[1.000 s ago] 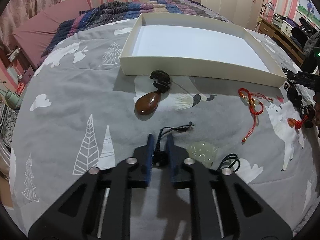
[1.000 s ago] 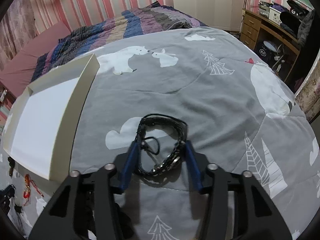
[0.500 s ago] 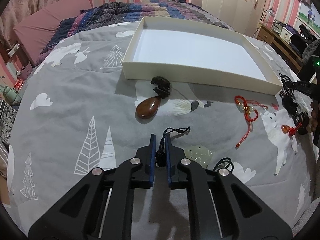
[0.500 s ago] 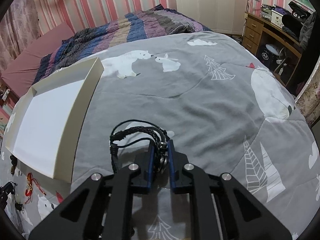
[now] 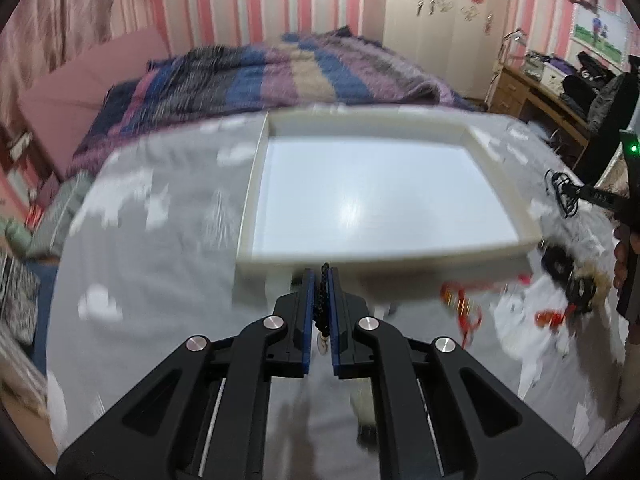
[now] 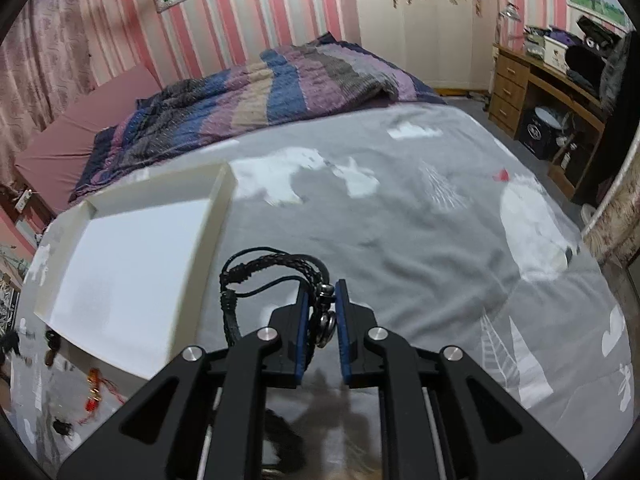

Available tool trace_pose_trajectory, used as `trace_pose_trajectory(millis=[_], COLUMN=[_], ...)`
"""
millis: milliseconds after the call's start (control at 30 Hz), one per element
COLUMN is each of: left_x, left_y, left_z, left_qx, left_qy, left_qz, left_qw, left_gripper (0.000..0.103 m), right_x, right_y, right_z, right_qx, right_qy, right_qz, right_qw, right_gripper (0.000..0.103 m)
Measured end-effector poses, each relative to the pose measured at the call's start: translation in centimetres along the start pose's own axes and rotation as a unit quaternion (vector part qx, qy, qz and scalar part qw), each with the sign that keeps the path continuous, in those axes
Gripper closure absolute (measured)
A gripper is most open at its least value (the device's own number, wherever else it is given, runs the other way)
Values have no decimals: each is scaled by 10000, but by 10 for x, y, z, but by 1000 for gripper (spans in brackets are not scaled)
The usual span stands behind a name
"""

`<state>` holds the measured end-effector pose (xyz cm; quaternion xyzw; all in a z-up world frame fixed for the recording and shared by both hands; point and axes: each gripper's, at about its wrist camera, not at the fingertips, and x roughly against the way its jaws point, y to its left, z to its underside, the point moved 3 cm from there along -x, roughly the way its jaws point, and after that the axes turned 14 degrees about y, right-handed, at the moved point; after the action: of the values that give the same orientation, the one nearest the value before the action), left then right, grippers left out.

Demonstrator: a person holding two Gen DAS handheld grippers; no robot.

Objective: Organize jewelry
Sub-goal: 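Carry bracelet in right tool over white tray while left tool carries pendant there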

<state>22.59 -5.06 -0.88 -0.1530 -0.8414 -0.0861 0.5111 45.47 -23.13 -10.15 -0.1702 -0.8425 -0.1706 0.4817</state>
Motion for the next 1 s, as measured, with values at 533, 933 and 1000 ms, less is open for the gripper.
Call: trace_pose_trajectory(millis=[533, 933, 1000], left_x=[-83, -173, -180], left_y=[-6, -6, -7], left_z=[-154, -206, -211], left_qx=[-27, 364, 391], left_qy=[362, 993, 1027], left_qz=[590, 456, 352], left_qw=[9976, 9933, 9933], left_gripper=[98, 101, 101], right_x=[-49, -120, -126], right_y=[132, 158, 160], right_z=[-89, -116, -119], right_qx=[772, 835, 824], right_qy=[328, 771, 821], right_qz=[-179, 295, 338], right_qw=[9963, 9931, 9926], right_gripper=[90, 90, 90])
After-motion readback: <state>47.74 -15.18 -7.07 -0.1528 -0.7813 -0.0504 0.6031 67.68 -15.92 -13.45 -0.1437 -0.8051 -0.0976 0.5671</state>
